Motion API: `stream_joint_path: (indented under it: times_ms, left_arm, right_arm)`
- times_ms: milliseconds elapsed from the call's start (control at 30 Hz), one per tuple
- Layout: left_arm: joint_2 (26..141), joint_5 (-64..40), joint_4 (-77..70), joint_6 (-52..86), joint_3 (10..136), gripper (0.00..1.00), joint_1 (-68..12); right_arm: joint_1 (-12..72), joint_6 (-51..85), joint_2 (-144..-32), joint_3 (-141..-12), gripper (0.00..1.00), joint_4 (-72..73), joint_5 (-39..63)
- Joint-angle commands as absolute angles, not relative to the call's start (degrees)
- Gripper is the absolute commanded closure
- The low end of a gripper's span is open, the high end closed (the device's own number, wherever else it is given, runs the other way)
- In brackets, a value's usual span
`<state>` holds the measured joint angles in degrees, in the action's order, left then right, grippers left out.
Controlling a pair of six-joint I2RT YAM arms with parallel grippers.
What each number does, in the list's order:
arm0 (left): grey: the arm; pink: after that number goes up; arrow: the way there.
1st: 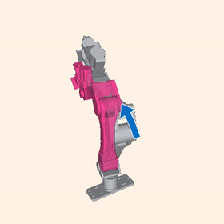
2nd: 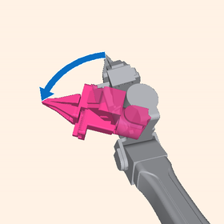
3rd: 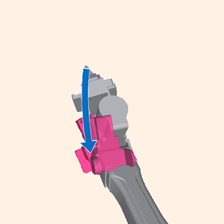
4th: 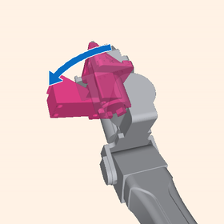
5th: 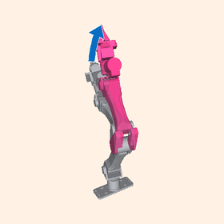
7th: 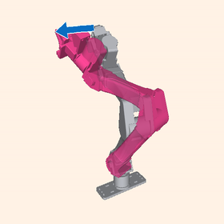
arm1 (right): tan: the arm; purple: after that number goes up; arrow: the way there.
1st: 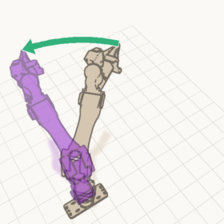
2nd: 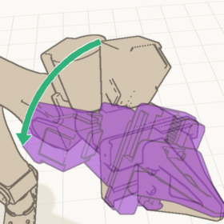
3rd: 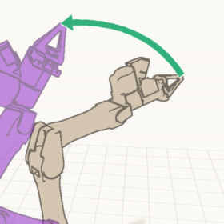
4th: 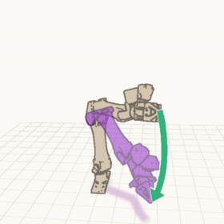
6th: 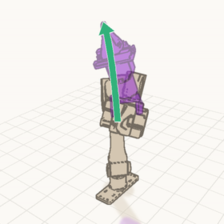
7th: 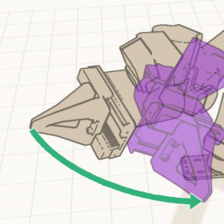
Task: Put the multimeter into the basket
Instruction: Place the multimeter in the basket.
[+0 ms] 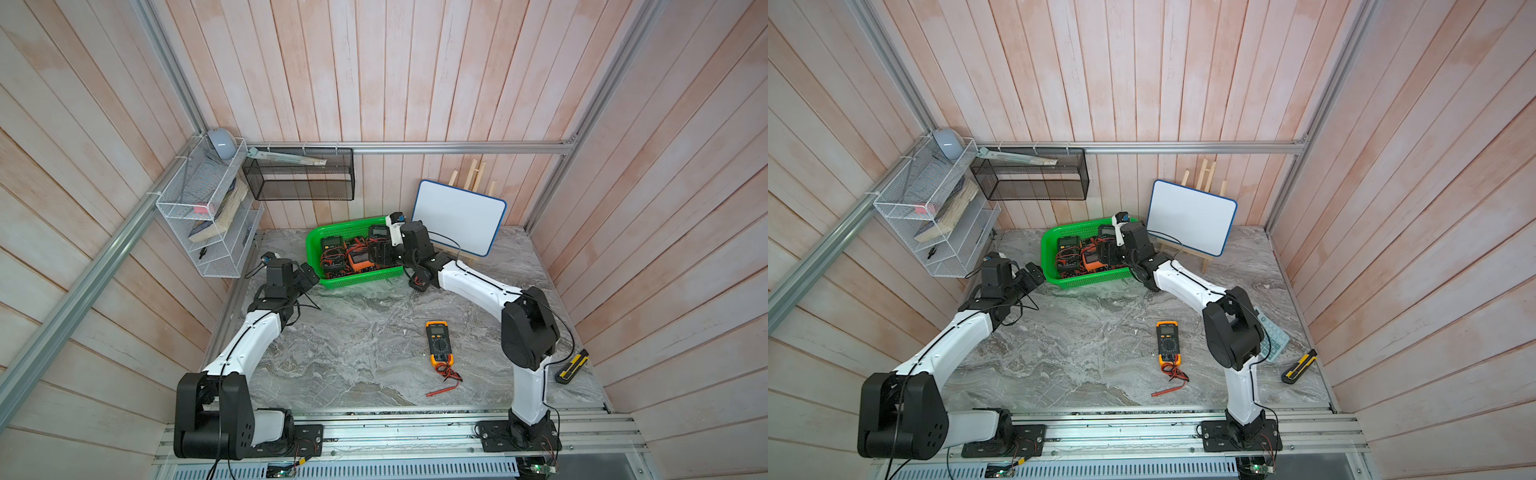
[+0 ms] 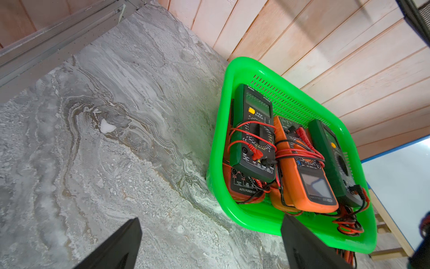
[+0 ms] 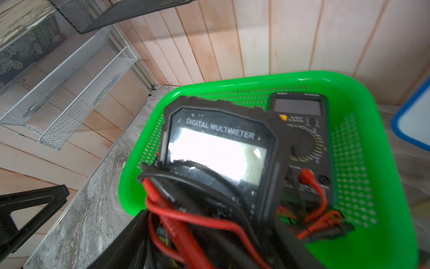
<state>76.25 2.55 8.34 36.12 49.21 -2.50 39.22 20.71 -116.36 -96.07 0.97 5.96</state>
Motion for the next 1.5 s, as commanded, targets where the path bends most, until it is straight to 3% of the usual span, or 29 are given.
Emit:
stream_joint_path:
  times_ms: [0, 400, 700, 767, 1000, 1100, 1467]
  left_arm:
    - [75.26, 4.37, 10.09, 37.25, 48.39, 0.00, -2.04]
    - [72.51, 4.19, 10.92, 39.20, 46.67, 0.00, -2.02]
    - [71.68, 3.96, 11.33, 39.24, 45.77, 0.00, -2.02]
    - [71.63, 3.87, 11.17, 39.39, 45.62, 0.00, -2.03]
    - [71.76, 3.50, 10.81, 39.73, 45.44, 0.00, -2.04]
    - [71.50, 3.35, 10.81, 39.75, 45.44, 0.00, -2.02]
    - [71.31, 3.00, 11.15, 38.73, 46.99, 0.00, -2.06]
  right_arm:
    - [41.16, 16.78, -120.29, -102.76, 0.49, 5.75, 7.18]
    - [44.81, 17.92, -137.65, -121.92, 0.46, 5.88, 4.70]
    - [46.93, 17.20, -150.90, -140.57, 0.41, -3.50, 3.78]
    - [46.94, 17.46, -151.00, -140.02, 0.38, -3.69, 3.25]
    - [47.02, 18.93, -150.57, -139.57, 0.08, -4.25, 3.52]
    - [47.19, 19.29, -149.88, -139.56, 0.02, -4.48, 4.27]
    - [47.97, 17.88, -138.41, -130.65, 0.02, -3.09, 3.34]
